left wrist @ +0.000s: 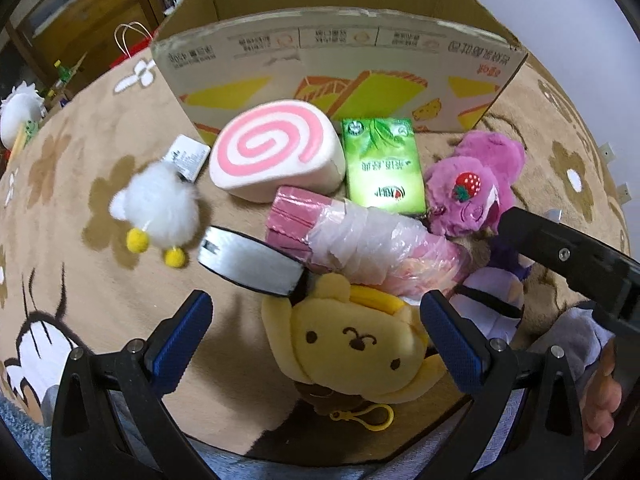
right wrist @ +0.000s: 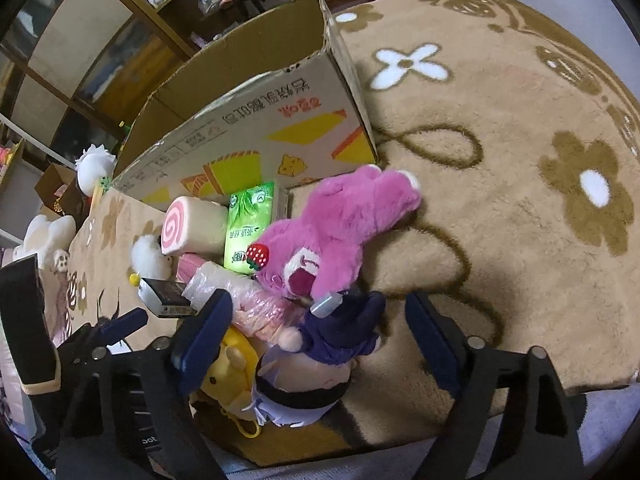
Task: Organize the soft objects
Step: 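Grasp the yellow plush dog with the left gripper while the right gripper grasps the purple doll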
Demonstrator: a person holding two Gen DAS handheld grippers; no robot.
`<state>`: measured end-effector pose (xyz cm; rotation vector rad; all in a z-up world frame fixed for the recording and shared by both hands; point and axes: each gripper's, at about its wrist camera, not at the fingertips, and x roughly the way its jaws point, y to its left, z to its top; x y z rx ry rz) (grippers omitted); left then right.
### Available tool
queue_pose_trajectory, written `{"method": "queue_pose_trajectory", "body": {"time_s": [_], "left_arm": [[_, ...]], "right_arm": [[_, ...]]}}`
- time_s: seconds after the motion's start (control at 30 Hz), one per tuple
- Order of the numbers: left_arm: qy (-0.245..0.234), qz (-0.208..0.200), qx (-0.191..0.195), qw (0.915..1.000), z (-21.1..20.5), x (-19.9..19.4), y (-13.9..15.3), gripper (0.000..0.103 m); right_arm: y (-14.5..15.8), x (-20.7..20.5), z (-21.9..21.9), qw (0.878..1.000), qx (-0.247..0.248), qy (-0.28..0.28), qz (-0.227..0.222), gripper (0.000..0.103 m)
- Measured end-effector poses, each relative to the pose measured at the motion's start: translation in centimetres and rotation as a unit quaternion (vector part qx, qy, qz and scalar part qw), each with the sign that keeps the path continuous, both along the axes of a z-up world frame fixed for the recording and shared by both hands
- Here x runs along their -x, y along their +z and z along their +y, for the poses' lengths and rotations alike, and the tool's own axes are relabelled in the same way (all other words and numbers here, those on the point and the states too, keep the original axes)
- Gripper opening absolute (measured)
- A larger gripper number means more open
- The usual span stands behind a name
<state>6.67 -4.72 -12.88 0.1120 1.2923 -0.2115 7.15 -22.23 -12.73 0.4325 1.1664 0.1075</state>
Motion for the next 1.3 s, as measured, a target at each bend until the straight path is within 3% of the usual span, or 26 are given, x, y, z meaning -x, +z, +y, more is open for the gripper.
{"method": "queue_pose_trajectory", "body": {"time_s": [0.07, 0.13, 0.27, 0.47, 0.7, 0.9, 1.17, 1.3], "left_arm": [[-0.010, 0.009, 0.000, 0.9999, -0.3, 0.0, -0.4, 0.102], [-0.015, 0.016, 0.003, 0.9998, -0.5, 0.1, -0.6, 0.102], [-0.018, 0.030, 0.002, 0.9994, -0.9, 0.0, -1.3, 0.102], [-0.029, 0.060, -0.012, 0.9977, -1.4, 0.1, -3.2, 0.102], [-0.017, 0.069, -0.008, 0.9975, -0.8, 0.2, -4.4, 0.102], [-0.008, 0.093, 0.039, 0.9949, -0.1, 0.5, -5.3, 0.080], [-0.020, 0.057, 0.024, 0.9979, -0.6, 2.1, -4.9, 0.073], [-0.015, 0.024, -0.002, 0.9996, -0.7, 2.5, -3.7, 0.073]], "right_arm": [[-0.3, 0.0, 0.1, 1.000, 0.011, -0.003, 0.007, 0.072], [-0.9, -0.2, -0.3, 1.000, 0.008, -0.009, 0.025, 0.060], [-1.9, -0.2, -0.6, 0.999, -0.019, -0.010, 0.046, 0.055], [-1.9, -0.2, -0.3, 0.999, -0.023, -0.003, 0.040, 0.051], [-1.2, 0.2, -0.5, 0.999, -0.018, -0.001, 0.028, 0.047], [-0.1, 0.2, -0.3, 1.000, 0.002, 0.002, 0.006, 0.046], [1.3, 0.8, -0.5, 1.000, 0.014, -0.001, -0.025, 0.045], [1.9, 1.1, -0.7, 0.999, 0.007, -0.002, -0.040, 0.045]]}}
